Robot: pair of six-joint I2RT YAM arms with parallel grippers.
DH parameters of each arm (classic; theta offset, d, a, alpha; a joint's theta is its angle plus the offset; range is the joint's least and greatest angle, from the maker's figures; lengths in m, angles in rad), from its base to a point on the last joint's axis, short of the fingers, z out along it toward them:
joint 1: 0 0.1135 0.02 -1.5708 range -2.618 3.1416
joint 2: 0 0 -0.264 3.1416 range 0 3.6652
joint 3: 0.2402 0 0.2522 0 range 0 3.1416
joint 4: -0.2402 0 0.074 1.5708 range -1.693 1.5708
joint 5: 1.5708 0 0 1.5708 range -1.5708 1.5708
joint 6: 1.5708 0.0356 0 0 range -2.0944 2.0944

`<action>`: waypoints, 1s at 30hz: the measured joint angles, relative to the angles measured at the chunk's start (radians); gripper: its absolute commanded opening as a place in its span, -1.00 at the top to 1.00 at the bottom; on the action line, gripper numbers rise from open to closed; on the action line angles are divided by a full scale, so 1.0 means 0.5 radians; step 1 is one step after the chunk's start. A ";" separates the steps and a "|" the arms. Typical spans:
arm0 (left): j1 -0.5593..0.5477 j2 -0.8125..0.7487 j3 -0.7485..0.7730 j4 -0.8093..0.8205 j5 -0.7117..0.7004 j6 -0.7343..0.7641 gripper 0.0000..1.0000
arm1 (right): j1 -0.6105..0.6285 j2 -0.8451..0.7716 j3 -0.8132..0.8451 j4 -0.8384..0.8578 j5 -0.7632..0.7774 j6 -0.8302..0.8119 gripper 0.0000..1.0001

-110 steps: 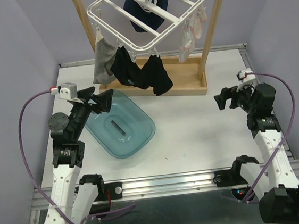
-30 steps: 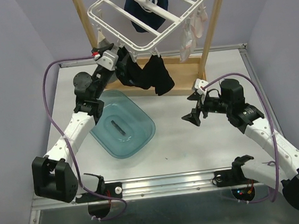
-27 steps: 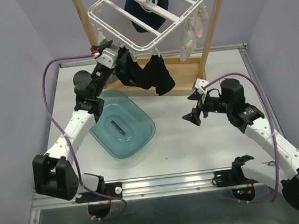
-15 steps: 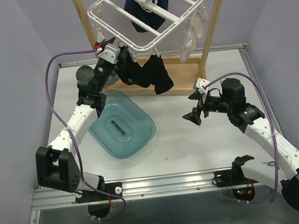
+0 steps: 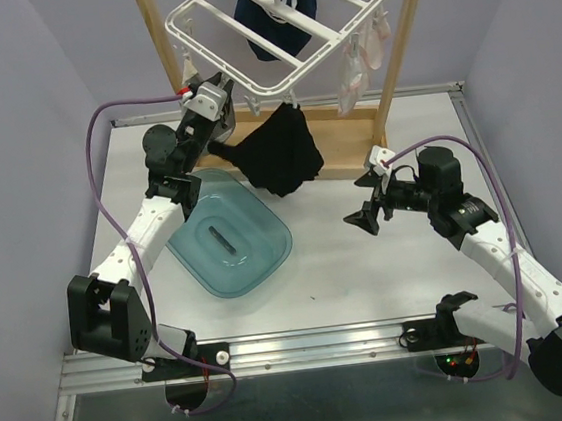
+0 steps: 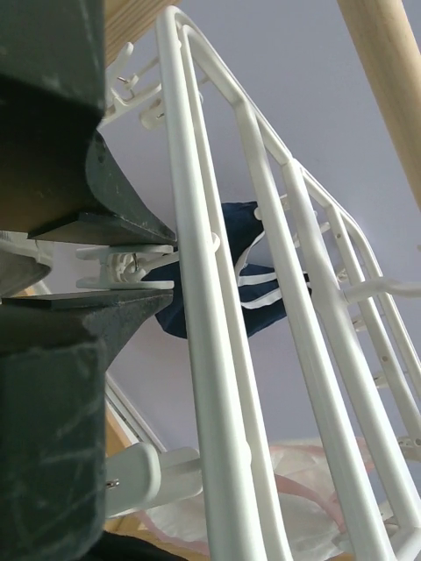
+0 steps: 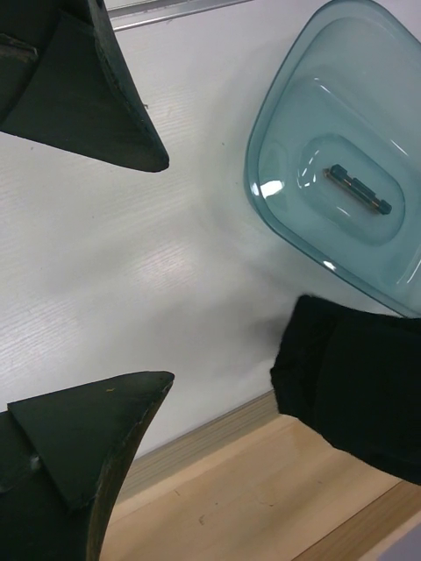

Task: Remove the underwear clipped to the hanger

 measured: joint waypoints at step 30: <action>-0.008 -0.880 -0.433 -0.450 -0.137 -0.584 -0.70 | -0.019 0.117 0.100 -0.172 0.082 -0.121 -1.00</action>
